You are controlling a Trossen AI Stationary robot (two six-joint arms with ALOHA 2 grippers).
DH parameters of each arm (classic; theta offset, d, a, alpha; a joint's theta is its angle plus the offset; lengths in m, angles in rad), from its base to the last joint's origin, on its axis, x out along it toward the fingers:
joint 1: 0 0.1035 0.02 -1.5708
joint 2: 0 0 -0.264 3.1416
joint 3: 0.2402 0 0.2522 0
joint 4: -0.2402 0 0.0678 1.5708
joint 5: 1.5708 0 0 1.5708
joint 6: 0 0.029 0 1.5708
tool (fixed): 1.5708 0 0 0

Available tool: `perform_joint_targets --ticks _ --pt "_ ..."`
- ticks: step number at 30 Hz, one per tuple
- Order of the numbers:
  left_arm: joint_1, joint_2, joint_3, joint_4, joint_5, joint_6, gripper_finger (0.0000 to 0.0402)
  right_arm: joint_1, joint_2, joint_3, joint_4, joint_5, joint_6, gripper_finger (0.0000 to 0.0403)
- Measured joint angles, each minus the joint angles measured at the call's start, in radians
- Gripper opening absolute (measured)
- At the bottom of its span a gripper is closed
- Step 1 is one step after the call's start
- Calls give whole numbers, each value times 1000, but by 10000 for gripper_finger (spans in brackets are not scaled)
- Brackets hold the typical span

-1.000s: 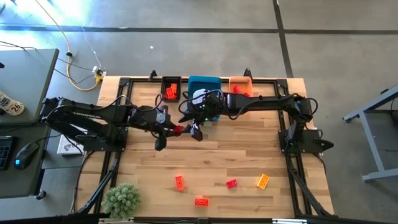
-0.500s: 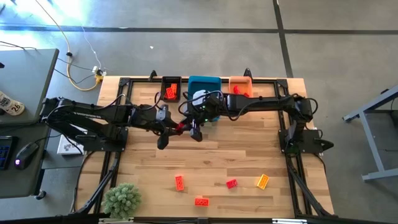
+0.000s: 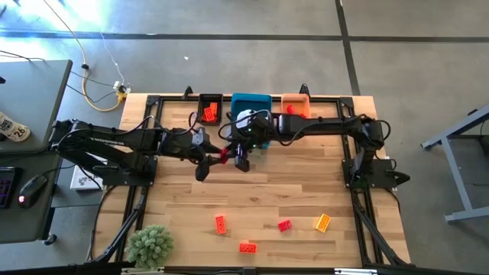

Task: Sort & place blocks by color
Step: Put the red game piece into the orange bin

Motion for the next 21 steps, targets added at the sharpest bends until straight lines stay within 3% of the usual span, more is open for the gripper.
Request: perform_joint_targets --ticks 7,21 --pt "6 0 0 -18 -39 -49 186 -33 1 -1 -145 38 -58 71" --pt "27 0 0 -19 -44 -50 186 -102 1 -1 -462 266 -105 71"
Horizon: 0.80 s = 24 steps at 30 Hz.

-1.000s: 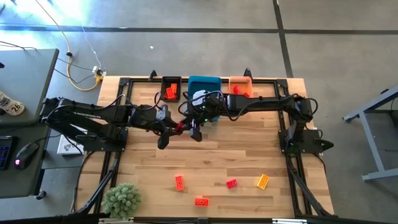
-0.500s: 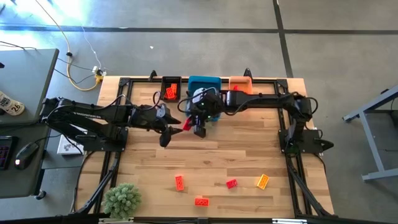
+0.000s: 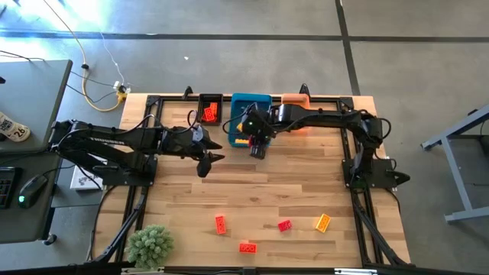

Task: Sort & place blocks by color
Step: Put the red game piece into the orange bin

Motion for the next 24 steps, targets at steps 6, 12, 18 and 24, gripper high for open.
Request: perform_joint_targets --ticks 6,12,18,24 --pt "0 0 0 0 -5 2 186 -37 -1 0 -124 142 1 71" --pt "0 0 0 0 -8 2 186 -84 -23 0 -219 217 -3 71" --pt "0 0 0 0 -38 1 186 -148 -59 0 -286 261 -8 71" --pt "1 0 0 0 -65 -1 186 -235 -74 0 -322 300 -7 71"
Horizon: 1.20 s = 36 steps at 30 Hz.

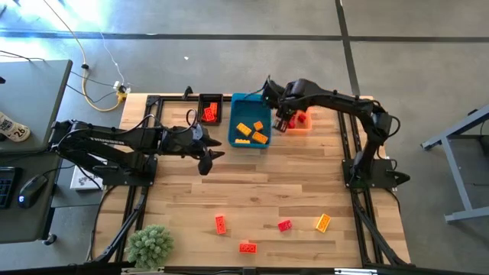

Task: Sort & place blocks by color
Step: Put the red game piece into the orange bin

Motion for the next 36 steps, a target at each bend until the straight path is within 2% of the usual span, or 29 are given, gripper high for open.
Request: perform_joint_targets --ticks 11,17,23,32,36 --pt "0 0 0 0 -15 -24 186 -212 0 0 24 -47 8 71" --pt "0 0 0 0 -14 -28 186 -314 2 -104 110 -137 -3 71" --pt "0 0 0 0 -14 -50 186 -370 2 -200 231 -233 -16 71" --pt "0 0 0 0 -14 -50 186 -433 2 -300 405 -251 -17 72" --pt "0 0 0 0 -14 -50 186 -445 2 -332 412 -226 -9 94"
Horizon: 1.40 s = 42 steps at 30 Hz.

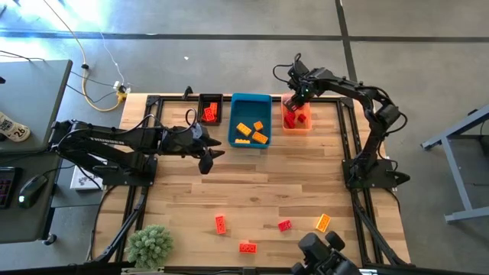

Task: Sort & place blocks by color
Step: Put the red game piece into the orange bin, then put the yellow game piece into the blue bin

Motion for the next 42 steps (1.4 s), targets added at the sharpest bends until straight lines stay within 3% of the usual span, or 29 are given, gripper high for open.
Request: perform_joint_targets --ticks 12,21,32,42 --pt "0 0 0 0 0 0 186 33 0 34 -60 43 43 149" --pt "0 0 0 -1 1 0 186 98 -5 144 -267 -32 178 143" --pt "0 0 0 -86 1 0 186 339 -103 147 -396 -50 369 138" --pt "0 0 0 -98 2 23 186 633 -131 145 -506 -56 579 138"
